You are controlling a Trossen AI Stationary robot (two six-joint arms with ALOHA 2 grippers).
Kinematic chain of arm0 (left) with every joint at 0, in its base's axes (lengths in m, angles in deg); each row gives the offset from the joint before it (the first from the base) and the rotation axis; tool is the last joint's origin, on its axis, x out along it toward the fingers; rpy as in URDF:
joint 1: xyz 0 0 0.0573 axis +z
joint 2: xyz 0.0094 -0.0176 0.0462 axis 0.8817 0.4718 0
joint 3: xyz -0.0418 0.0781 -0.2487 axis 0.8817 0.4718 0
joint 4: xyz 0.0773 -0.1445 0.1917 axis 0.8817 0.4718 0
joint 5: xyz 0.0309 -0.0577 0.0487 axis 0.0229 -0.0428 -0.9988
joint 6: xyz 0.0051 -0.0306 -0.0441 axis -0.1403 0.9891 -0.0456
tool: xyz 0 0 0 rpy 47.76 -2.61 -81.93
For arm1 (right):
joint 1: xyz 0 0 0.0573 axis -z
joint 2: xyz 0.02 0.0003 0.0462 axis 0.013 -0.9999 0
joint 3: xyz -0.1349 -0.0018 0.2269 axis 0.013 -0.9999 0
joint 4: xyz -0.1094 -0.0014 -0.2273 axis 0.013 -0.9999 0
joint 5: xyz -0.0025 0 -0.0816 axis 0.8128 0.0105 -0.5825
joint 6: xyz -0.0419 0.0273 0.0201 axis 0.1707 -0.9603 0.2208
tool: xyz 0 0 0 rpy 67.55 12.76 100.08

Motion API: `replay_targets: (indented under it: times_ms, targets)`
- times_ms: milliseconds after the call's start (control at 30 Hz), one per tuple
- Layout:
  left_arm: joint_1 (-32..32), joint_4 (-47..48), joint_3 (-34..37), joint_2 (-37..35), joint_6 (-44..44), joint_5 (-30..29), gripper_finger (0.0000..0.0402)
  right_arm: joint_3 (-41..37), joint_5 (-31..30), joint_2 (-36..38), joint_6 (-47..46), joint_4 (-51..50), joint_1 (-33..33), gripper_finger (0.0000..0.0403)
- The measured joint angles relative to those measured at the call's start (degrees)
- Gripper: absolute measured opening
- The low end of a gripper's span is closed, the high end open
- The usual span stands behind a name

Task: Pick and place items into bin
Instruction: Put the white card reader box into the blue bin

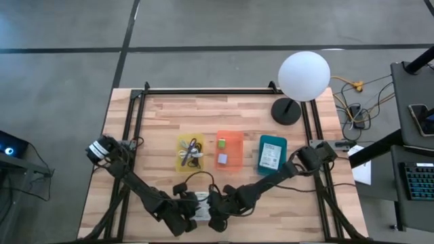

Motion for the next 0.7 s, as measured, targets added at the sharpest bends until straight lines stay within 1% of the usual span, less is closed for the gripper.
replay_targets:
  times_ms: [167, 400, 700]
  targets:
    - [-1.6, 7.2, 0.0, -0.5, 5.6, 0.0, 0.0052, -0.3, 0.2, -0.1, -0.3, 0.2, 0.0, 0.0009]
    - [-2.5, 7.0, 0.2, -0.3, 8.4, -0.1, 0.0052, -0.7, 0.1, -0.1, -0.6, 0.4, 0.1, 0.0009]
    - [-2.5, 5.6, 1.0, -0.3, 8.5, -1.0, 0.0052, -0.7, -0.1, -0.1, -0.6, 0.4, 0.1, 0.0009]
